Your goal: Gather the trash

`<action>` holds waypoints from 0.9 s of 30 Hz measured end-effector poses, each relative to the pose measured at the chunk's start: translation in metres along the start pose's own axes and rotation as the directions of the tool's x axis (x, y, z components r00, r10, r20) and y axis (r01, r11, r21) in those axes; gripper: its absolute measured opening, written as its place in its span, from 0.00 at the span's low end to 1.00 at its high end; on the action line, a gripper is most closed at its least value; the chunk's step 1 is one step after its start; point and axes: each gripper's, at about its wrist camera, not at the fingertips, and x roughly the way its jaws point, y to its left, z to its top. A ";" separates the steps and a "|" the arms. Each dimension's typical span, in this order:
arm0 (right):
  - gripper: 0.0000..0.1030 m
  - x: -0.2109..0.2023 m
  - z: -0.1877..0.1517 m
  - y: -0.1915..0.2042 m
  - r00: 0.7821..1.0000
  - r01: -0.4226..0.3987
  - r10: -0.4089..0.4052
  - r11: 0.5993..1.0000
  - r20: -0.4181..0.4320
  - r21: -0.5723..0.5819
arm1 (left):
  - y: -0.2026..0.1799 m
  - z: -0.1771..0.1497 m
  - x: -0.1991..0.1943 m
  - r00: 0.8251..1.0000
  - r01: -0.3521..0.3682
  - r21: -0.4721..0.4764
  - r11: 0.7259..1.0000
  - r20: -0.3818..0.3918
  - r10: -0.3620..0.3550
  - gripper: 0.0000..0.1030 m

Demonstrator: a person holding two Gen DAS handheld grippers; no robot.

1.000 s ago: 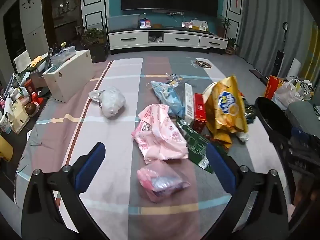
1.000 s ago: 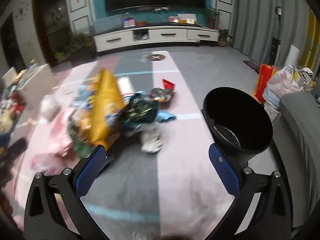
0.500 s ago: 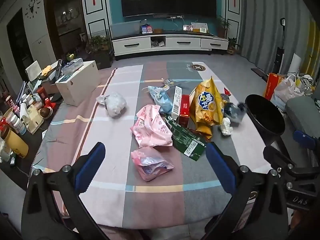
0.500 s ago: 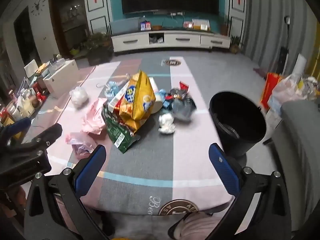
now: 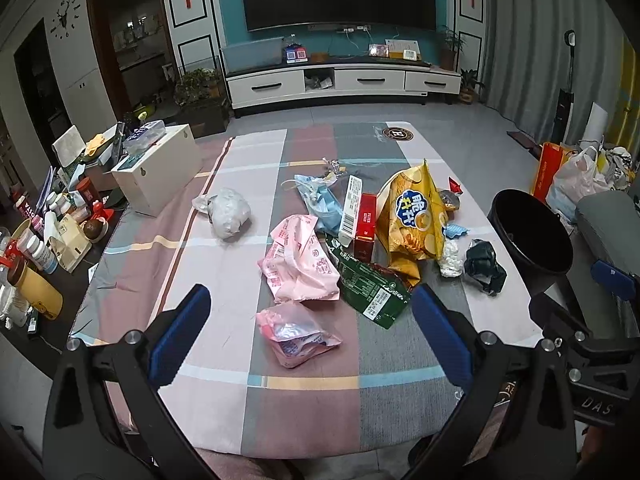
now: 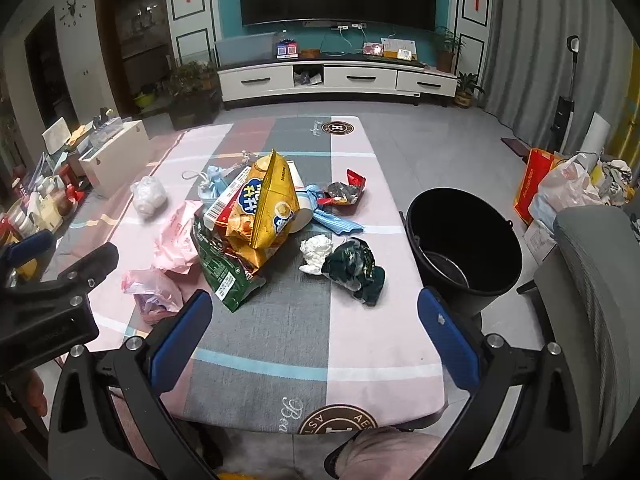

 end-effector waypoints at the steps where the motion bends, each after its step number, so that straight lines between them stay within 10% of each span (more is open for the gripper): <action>1: 0.98 0.000 0.001 0.002 1.000 -0.002 0.002 1.000 -0.005 0.001 | 0.000 0.001 0.001 1.000 0.002 0.002 1.000 -0.004 -0.002 0.97; 27: 0.98 0.002 0.002 0.003 0.999 -0.016 0.016 1.000 -0.030 -0.016 | -0.001 0.002 0.010 1.000 0.006 0.012 1.000 -0.028 -0.005 0.97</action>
